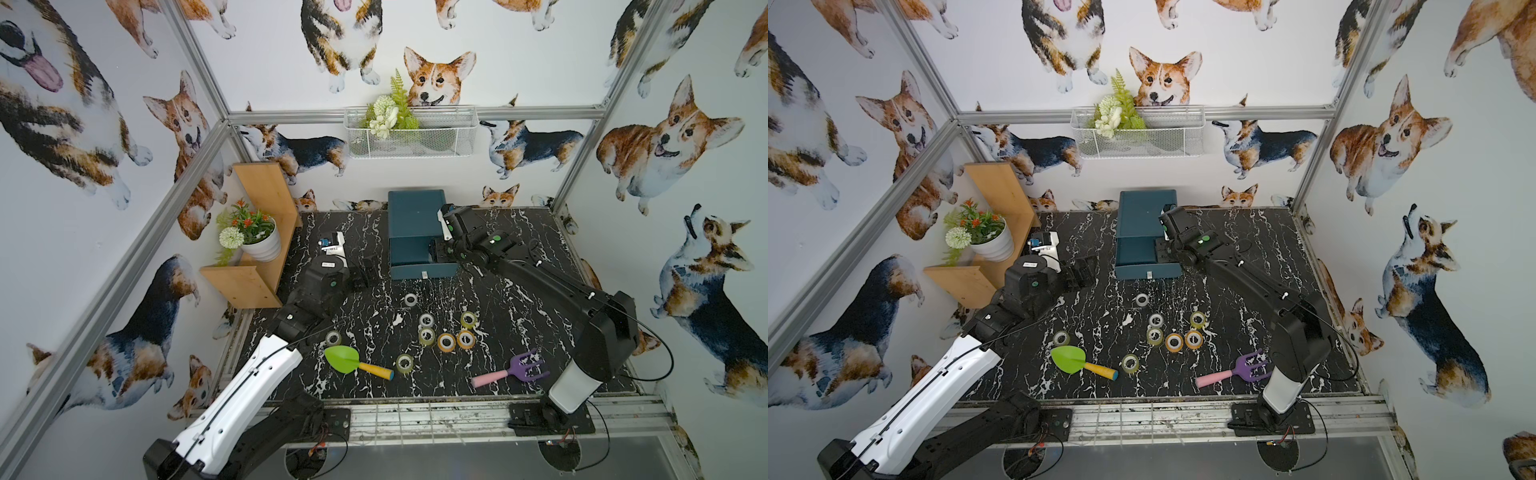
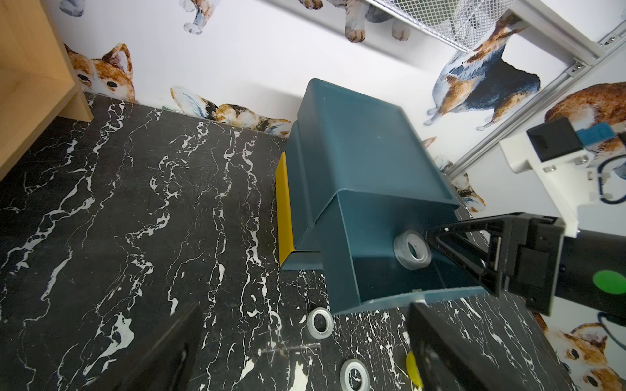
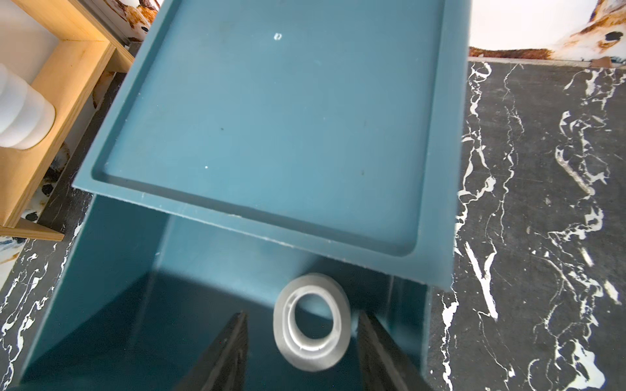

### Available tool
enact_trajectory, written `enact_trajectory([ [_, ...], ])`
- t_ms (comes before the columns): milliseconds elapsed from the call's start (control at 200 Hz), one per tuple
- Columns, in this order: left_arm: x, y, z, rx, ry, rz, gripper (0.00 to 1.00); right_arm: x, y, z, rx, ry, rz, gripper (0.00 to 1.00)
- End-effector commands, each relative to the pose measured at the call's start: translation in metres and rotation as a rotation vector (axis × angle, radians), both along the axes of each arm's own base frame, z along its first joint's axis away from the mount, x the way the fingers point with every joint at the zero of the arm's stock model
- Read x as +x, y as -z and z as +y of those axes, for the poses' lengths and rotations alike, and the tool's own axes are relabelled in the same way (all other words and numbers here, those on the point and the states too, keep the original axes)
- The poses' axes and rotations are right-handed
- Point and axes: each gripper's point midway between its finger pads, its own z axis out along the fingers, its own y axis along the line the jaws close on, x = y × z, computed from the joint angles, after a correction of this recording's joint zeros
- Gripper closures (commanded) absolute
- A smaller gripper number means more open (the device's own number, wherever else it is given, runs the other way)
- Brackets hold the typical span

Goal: Place the transparent tape into the drawer according to color
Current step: Place the tape in the drawer, then pick up the tape from the center of the board.

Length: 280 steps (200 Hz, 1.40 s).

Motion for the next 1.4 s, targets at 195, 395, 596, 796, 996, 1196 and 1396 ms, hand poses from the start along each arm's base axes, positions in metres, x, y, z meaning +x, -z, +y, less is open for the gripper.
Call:
enact_trajectory([
  [195,0.000,-0.001,-0.010,0.033,0.047,-0.014,0.01,-0.004,-0.045,-0.001,0.074,0.005,-0.132,0.40],
  [395,-0.007,0.010,-0.035,0.135,0.087,-0.024,0.01,-0.034,-0.094,-0.014,0.233,-0.001,-0.300,0.40],
  [596,-0.038,0.056,-0.077,0.303,0.169,0.044,0.01,-0.068,-0.101,-0.045,0.314,0.041,-0.418,0.40],
  [796,-0.057,0.115,-0.085,0.283,0.191,0.240,0.03,-0.092,-0.102,-0.075,0.315,0.093,-0.477,0.39],
  [996,-0.060,0.142,-0.030,0.304,-0.082,0.306,0.02,-0.103,-0.096,-0.086,0.301,0.106,-0.485,0.39],
  [1196,-0.066,0.183,0.010,0.258,-0.181,0.438,0.02,-0.106,-0.086,-0.091,0.279,0.112,-0.490,0.39],
  [1396,-0.048,0.187,-0.035,0.225,0.001,0.410,0.05,-0.104,-0.062,-0.088,0.267,0.107,-0.456,0.39],
])
